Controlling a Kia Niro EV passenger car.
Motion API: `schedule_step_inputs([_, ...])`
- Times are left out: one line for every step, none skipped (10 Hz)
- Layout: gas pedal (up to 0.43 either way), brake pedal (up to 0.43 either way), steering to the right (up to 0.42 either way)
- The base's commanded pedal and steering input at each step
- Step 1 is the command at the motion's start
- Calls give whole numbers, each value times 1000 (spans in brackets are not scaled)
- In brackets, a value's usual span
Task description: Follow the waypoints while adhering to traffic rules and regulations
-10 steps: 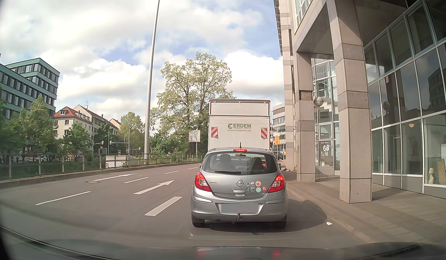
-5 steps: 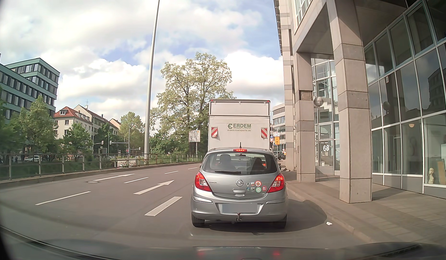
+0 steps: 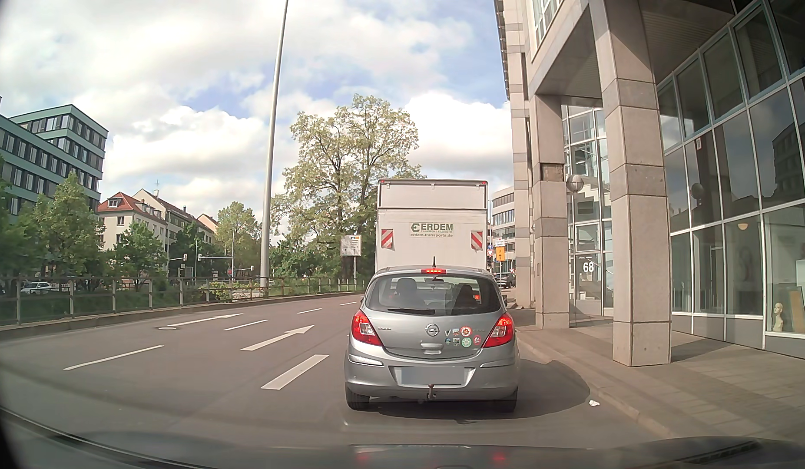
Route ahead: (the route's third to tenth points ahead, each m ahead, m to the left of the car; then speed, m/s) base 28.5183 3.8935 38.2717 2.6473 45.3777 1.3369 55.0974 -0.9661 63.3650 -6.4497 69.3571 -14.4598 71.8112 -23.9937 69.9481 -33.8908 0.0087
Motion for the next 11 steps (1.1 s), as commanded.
schedule_step_inputs([0, 201, 8])
schedule_step_inputs([0, 201, 8])
schedule_step_inputs([0, 201, 8])
schedule_step_inputs([0, 201, 9])
schedule_step_inputs([0, 201, 10])
schedule_step_inputs([0, 201, 11])
schedule_step_inputs([0, 201, 12])
schedule_step_inputs([0, 195, 12])
schedule_step_inputs([0, 201, 12])
schedule_step_inputs([0, 201, 12])
schedule_step_inputs([0, 201, 12])
